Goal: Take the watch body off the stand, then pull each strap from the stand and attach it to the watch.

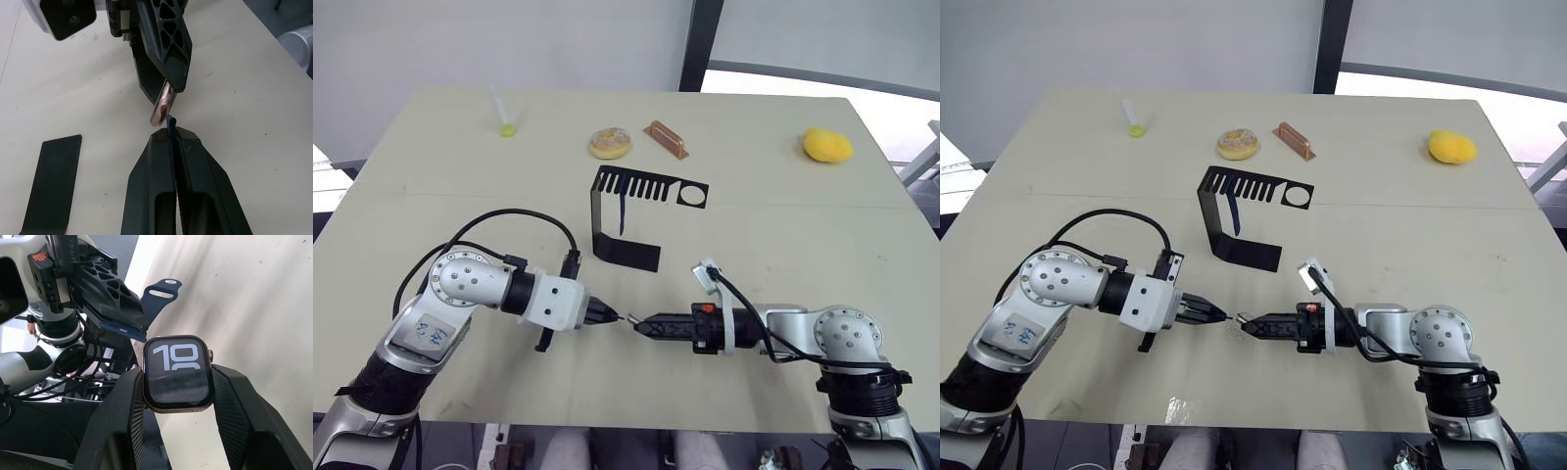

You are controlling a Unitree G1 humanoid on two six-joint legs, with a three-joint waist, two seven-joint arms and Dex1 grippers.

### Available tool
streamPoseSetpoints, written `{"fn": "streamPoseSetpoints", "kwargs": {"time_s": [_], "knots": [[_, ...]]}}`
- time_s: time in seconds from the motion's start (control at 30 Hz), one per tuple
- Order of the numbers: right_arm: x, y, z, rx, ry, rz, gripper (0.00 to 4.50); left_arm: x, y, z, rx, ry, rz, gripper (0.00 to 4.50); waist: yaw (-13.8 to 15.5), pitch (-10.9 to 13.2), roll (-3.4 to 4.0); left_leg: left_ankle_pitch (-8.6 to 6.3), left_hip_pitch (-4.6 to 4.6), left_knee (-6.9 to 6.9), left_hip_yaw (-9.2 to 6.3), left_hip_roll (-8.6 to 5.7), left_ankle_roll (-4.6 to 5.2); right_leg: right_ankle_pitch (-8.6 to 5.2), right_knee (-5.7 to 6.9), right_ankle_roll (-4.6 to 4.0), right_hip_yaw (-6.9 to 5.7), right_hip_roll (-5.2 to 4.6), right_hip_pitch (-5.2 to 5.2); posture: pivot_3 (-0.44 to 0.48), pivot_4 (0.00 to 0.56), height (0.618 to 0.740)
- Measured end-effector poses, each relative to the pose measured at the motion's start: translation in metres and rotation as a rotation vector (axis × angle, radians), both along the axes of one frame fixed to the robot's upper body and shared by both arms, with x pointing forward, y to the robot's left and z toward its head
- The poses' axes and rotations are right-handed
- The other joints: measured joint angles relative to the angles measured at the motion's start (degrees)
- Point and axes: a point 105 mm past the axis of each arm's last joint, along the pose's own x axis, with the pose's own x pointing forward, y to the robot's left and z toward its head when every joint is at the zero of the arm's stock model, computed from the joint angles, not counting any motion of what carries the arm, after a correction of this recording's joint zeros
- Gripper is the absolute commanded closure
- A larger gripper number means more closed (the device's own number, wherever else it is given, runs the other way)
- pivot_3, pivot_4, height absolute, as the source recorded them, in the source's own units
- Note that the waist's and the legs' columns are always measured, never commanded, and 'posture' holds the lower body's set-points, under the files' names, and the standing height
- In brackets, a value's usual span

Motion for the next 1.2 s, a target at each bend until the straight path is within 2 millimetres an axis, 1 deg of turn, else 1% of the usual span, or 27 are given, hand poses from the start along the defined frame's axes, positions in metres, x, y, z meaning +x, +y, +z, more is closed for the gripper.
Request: {"fn": "streamPoseSetpoints", "kwargs": {"time_s": [0.53, 0.8, 1.2], "knots": [[0.000, 0.000, 0.000, -0.005, -0.005, -0.001, 2.99, 0.000, -0.003, -0.003, -0.002, 0.005, 0.000, 4.50, 0.00, 0.00, 0.00, 0.00, 0.00, 0.00, -0.01, 0.00, 0.00, 0.00, 0.00, 0.00, 0.00, 0.00, 0.00, 0.000, 0.150, 0.740], [0.001, -0.001, -0.001, -0.010, -0.005, -0.012, 2.99, 0.003, -0.007, -0.004, 0.004, -0.011, -0.001, 4.50, 0.02, 0.00, 0.00, 0.00, 0.00, 0.00, -0.01, -0.01, 0.01, 0.00, 0.00, 0.00, -0.02, 0.00, 0.00, 0.000, 0.150, 0.740], [0.003, -0.003, -0.006, -0.043, 0.000, -0.037, 2.99, 0.006, -0.013, -0.008, 0.063, -0.037, -0.003, 4.50, 0.02, 0.00, 0.00, 0.01, -0.01, 0.00, -0.01, -0.01, 0.01, 0.00, 0.00, 0.00, -0.04, 0.01, 0.01, 0.000, 0.150, 0.740]]}}
